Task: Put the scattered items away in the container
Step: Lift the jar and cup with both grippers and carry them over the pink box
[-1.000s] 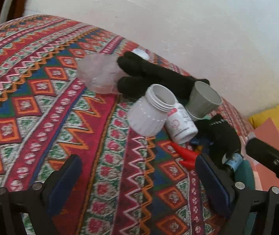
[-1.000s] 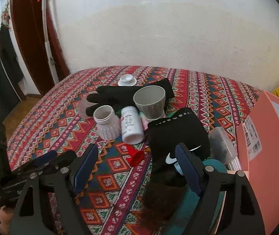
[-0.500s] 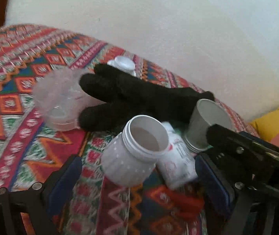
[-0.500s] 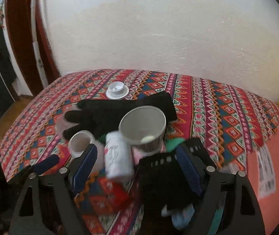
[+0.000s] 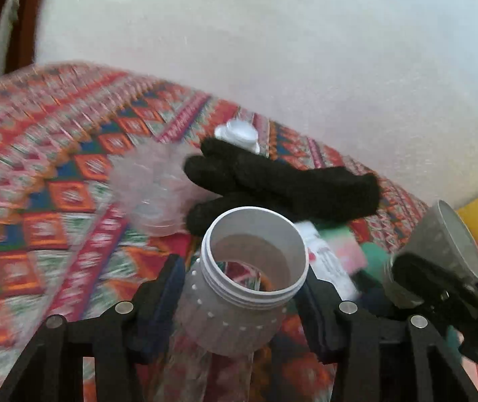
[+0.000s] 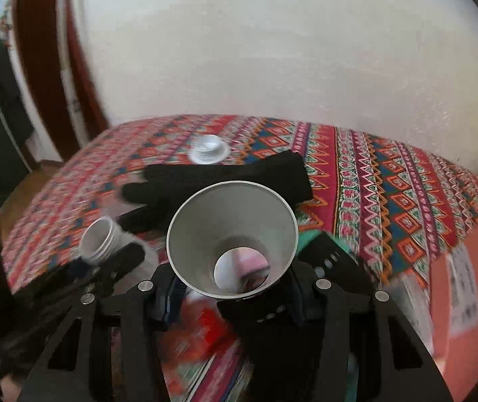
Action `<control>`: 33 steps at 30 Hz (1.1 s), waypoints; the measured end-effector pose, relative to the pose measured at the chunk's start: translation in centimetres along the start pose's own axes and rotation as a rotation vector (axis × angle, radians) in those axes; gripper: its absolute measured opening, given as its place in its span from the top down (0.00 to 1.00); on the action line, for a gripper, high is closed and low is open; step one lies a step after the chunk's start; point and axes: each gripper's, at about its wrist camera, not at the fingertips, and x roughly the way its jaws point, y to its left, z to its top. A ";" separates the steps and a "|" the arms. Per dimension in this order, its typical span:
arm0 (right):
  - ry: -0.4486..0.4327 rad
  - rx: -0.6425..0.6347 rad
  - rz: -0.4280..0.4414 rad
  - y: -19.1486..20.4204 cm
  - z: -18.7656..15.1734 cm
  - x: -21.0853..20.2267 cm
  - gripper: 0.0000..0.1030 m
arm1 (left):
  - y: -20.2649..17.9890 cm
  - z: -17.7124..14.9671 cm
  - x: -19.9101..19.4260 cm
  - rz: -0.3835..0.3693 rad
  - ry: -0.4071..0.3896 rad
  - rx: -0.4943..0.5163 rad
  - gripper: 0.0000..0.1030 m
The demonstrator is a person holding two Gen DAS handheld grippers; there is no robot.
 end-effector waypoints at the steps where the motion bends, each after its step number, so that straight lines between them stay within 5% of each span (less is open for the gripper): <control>1: -0.006 -0.009 0.007 0.7 -0.5 -1.2 0.48 | -0.1 -0.2 -1.7 0.008 -0.011 0.016 0.47; 21: -0.062 -0.179 0.335 19.5 -15.9 -24.4 0.48 | 4.6 -11.0 -37.9 0.242 -0.172 0.054 0.48; 33: -0.204 -0.237 0.387 22.3 -16.6 -34.3 0.48 | 2.0 -11.3 -45.1 0.225 -0.325 0.133 0.48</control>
